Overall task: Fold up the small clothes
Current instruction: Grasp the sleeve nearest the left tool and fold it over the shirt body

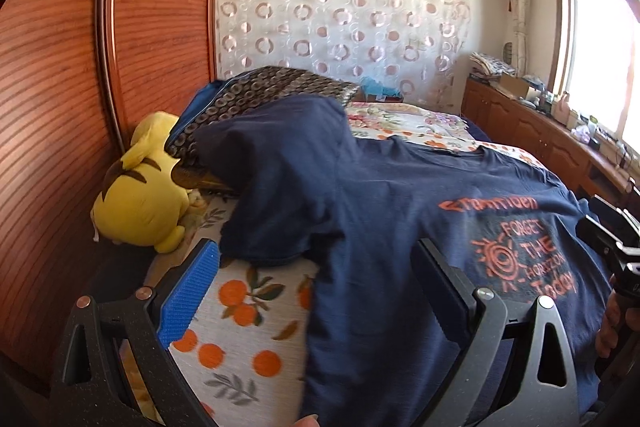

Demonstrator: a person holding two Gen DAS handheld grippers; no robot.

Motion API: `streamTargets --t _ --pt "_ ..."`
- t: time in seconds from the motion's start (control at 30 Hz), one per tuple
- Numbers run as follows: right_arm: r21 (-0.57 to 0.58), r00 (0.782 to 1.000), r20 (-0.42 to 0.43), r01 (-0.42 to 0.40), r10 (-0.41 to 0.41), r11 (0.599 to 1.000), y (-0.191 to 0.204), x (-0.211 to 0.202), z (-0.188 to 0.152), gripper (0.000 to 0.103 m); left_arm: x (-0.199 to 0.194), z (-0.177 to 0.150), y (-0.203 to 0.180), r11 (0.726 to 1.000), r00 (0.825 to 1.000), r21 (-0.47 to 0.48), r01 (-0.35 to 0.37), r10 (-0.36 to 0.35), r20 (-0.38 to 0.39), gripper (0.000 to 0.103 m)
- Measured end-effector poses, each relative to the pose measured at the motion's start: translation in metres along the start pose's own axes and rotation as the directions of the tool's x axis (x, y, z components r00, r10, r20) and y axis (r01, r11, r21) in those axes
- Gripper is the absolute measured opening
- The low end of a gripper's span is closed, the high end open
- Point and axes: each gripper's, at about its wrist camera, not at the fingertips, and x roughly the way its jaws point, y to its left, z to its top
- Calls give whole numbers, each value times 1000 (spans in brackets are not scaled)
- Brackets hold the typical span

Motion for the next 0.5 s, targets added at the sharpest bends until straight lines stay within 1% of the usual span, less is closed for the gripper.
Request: streamTargets --t 0.17,0.2,0.23,0.3,0.33,0.4,0.47,0.5 --pt "-7 999 -32 -44 43 999 -9 8 1 103 19 4 25 1000 999 -14 -19 18 -40 97" --pt "-9 998 -38 -51 51 999 -11 9 1 103 25 6 31 1000 998 -19 -20 19 -54 95" --pt "-13 997 -44 -57 56 998 -12 10 1 103 29 6 34 1000 998 -21 -20 18 -63 90" --pt "-18 997 -54 -64 63 998 -12 11 1 103 39 6 41 999 996 -30 -15 13 -92 86" --pt "-20 996 -62 -70 68 997 -14 11 1 103 46 7 44 999 993 -41 -2 -3 -115 82" --pt "-26 994 -75 -77 75 997 -15 14 3 103 57 7 49 998 989 -55 21 -28 -145 78" --pt "-35 993 -89 -86 82 996 -17 15 5 103 66 8 49 998 986 -51 31 -39 -162 76" --pt "-42 991 -98 -90 86 995 -18 17 6 103 70 9 51 998 985 -54 38 -47 -165 71"
